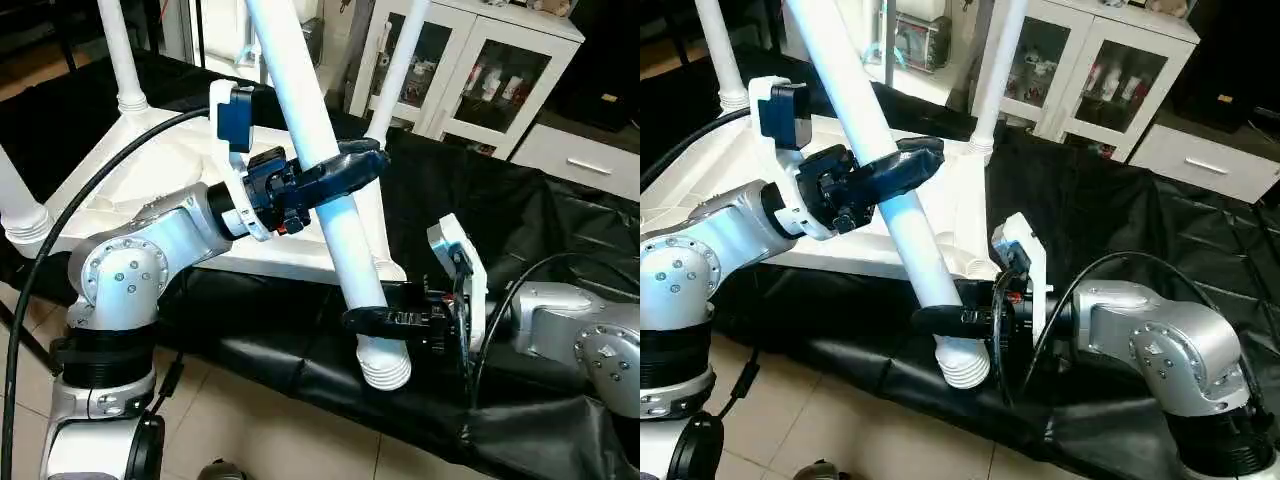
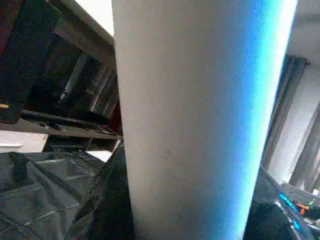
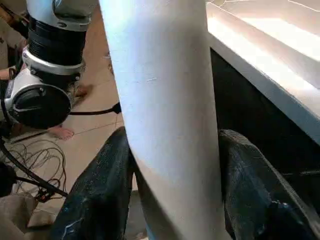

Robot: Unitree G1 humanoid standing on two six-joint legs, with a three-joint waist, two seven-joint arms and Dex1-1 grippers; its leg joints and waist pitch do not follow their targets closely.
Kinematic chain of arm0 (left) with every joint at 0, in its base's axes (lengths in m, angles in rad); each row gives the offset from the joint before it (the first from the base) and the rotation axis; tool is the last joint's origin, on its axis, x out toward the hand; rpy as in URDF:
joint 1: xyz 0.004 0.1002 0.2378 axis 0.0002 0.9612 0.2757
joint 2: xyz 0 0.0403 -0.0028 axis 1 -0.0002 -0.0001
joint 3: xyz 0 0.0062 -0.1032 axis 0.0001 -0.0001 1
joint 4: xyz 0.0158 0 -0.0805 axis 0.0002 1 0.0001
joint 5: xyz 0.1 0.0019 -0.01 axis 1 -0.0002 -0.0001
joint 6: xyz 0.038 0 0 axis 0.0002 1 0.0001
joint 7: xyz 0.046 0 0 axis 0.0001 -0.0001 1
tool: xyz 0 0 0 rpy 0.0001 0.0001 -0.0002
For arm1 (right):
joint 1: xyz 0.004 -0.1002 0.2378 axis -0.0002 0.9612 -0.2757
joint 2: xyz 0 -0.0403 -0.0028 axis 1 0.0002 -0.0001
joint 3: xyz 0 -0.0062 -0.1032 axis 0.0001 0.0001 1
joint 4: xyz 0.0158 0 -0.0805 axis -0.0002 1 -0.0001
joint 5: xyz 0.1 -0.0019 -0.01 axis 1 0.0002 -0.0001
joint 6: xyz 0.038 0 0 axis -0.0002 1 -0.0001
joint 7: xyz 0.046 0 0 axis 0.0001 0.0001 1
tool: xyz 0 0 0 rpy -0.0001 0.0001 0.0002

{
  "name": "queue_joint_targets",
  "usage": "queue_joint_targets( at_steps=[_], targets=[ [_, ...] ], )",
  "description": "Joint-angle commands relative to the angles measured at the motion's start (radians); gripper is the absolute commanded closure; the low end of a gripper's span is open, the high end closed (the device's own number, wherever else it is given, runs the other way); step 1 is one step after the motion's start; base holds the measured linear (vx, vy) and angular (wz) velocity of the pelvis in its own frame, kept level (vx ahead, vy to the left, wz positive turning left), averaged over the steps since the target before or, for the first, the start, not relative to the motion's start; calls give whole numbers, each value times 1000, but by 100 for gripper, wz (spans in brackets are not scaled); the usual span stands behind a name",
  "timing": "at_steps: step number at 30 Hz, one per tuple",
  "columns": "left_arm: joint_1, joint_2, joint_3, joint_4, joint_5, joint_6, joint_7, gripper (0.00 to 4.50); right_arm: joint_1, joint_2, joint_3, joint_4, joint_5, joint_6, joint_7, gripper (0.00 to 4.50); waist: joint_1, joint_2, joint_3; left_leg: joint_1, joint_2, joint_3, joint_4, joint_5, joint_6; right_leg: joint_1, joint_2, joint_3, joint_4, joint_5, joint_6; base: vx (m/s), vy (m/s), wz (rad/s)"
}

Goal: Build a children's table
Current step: Pick table leg

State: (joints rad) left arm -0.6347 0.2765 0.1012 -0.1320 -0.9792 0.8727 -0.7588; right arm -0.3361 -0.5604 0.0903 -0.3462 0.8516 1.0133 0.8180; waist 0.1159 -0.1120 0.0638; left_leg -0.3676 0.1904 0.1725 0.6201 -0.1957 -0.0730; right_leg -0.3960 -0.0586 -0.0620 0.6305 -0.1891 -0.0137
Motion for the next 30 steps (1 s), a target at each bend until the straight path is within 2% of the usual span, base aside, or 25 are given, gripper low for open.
queue_joint_targets(
  at_steps=[1, 6, 10, 11, 12, 15, 21, 25, 27, 30],
  targets=[
    [-18, 3, -15, -5, 23, -15, 3, 278, 6, -12, 1, 3, -7, -7, 3, 245, 3, 29, -67, 17, 44, -18, -84, -159, -90, 48, -84, 50, -71, -175, -132, 0, 0, 0],
    [-18, 4, -14, -4, 25, -18, 4, 278, 6, -3, -3, 8, -20, -18, -5, 251, 2, 28, -67, 17, 44, -17, -84, -157, -89, 48, -84, 51, -71, -165, -137, 0, 0, 0],
    [-36, -8, -17, 39, 83, -14, 108, 278, -4, 16, 0, 28, -68, -59, -39, 253, 2, 29, -66, 17, 43, -17, -83, -166, -90, 46, -83, 51, -73, -178, -134, 0, 0, 0],
    [-43, -11, -18, 56, 104, -11, 144, 222, -7, 21, 2, 34, -83, -73, -53, 253, 2, 30, -67, 17, 44, -18, -84, -167, -93, 48, -84, 50, -71, -176, -134, 0, 0, 0],
    [-48, -18, -16, 67, 127, -13, 187, 208, -10, 29, 1, 41, -96, -86, -67, 254, 2, 29, -67, 17, 43, -18, -83, -165, -94, 47, -84, 50, -73, -180, -131, 0, 0, 0],
    [-49, -16, -25, 53, 165, -7, 244, 186, -18, 48, -10, 55, -109, -100, -95, 260, 0, 26, -68, 17, 44, -20, -83, -155, -89, 50, -85, 50, -73, -188, -117, 0, 0, 0],
    [-56, -8, -47, 27, 211, 44, 345, 139, -35, 65, -26, 80, -126, -117, -106, 264, -2, 28, -70, 17, 44, -18, -81, -126, -90, 49, -82, 49, -62, -106, -146, 0, 0, 0],
    [-81, -44, -29, 29, 225, 86, 444, 111, -45, 70, -24, 94, -148, -136, -123, 265, 0, 26, -68, 16, 43, -17, -80, -139, -90, 50, -83, 50, -67, -142, -140, 0, 0, 0],
    [-86, -65, -16, 25, 211, 89, 462, 88, -49, 73, -21, 99, -164, -144, -131, 266, 0, 22, -67, 13, 42, -17, -81, -136, -88, 51, -84, 50, -70, -158, -130, 0, 0, 0],
    [-86, -97, 15, 24, 173, 111, 498, 81, -54, 74, -8, 106, -205, -171, -147, 266, -1, 22, -68, 13, 42, -17, -79, -132, -88, 50, -84, 50, -70, -161, -128, 0, 0, 0]
  ],
)
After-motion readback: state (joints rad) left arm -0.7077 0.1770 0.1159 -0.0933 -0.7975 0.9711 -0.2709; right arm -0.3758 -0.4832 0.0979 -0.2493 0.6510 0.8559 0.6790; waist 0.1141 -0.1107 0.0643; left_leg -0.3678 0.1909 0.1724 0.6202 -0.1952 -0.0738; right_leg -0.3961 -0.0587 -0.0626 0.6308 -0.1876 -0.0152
